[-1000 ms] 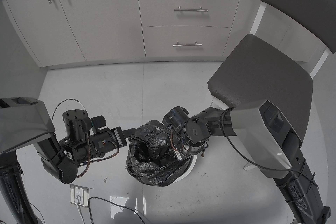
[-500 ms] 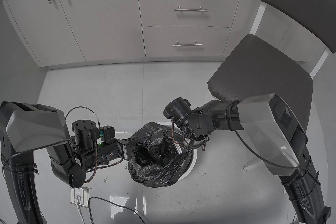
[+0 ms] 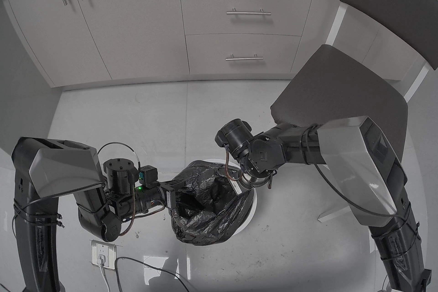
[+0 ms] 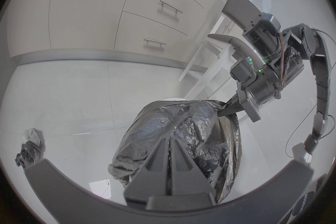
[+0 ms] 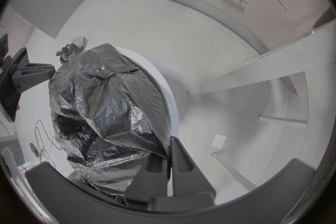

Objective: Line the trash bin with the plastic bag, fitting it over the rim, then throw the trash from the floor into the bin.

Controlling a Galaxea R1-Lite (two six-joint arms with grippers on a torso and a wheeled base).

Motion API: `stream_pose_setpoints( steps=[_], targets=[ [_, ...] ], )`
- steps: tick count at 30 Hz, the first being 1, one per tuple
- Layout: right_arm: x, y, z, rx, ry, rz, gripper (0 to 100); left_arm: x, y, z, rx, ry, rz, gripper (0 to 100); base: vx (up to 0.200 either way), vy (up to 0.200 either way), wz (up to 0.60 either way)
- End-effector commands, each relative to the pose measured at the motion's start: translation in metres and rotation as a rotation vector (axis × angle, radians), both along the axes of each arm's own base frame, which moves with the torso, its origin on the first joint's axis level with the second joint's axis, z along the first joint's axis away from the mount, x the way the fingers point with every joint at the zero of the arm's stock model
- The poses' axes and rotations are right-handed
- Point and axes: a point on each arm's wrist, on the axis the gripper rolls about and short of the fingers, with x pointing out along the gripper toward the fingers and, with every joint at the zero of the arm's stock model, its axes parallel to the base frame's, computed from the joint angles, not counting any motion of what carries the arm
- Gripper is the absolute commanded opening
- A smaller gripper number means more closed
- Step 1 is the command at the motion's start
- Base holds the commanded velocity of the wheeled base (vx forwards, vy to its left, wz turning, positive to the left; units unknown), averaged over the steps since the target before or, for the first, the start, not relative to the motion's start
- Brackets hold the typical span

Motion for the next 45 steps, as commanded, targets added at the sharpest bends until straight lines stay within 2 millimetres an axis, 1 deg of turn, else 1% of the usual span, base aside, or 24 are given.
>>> stream_pose_setpoints(
  steps=[1, 9, 16, 23, 25, 28, 29, 36, 39, 43, 44, 45],
  targets=[
    [0.002, -0.002, -0.002, -0.015, -0.004, -0.005, 0, 0.01, -0.003, -0.013, 0.006, 0.004, 0.0, 0, 0.0, 0.0, 0.0],
    [0.012, -0.005, -0.008, 0.005, -0.036, -0.016, 0, 0.021, -0.008, -0.017, 0.003, -0.017, -0.004, 0, 0.0, 0.0, 0.0],
    [0.015, -0.005, -0.012, 0.015, -0.05, -0.023, 0, 0.018, -0.011, -0.015, 0.004, -0.016, -0.017, 0, 0.0, 0.0, 0.0],
    [0.015, -0.005, -0.007, 0.023, -0.058, -0.027, 0, 0.016, -0.017, -0.013, 0.024, -0.042, -0.04, 0, 0.0, 0.0, 0.0],
    [0.015, -0.005, -0.005, 0.026, -0.061, -0.027, 0, 0.015, -0.022, -0.007, 0.038, -0.065, 0.007, 0, 0.0, 0.0, 0.0],
    [0.015, -0.005, -0.003, 0.028, -0.064, -0.027, 0, 0.014, -0.026, -0.004, 0.048, -0.077, 0.042, 0, 0.0, 0.0, 0.0],
    [0.014, -0.005, -0.003, 0.027, -0.063, -0.027, 0, 0.012, -0.026, 0.002, 0.045, -0.089, 0.045, 0, 0.0, 0.0, 0.0],
    [0.014, -0.005, -0.004, 0.027, -0.061, -0.028, 0, 0.006, -0.024, 0.013, 0.044, -0.098, 0.049, 0, 0.0, 0.0, 0.0],
    [0.014, -0.005, -0.004, 0.026, -0.061, -0.027, 0, -0.001, -0.021, 0.026, 0.05, -0.092, 0.054, 0, 0.0, 0.0, 0.0],
    [0.015, -0.005, -0.004, 0.029, -0.063, -0.029, 0, -0.004, -0.02, 0.031, 0.055, -0.085, 0.053, 0, 0.0, 0.0, 0.0],
    [0.014, -0.005, -0.004, 0.029, -0.063, -0.028, 0, -0.003, -0.02, 0.031, 0.055, -0.086, 0.055, 100, 0.0, 0.0, 0.0],
    [0.014, -0.005, -0.003, 0.031, -0.064, -0.029, 0, -0.003, -0.02, 0.031, 0.056, -0.085, 0.055, 100, 0.0, 0.0, 0.0]
  ],
)
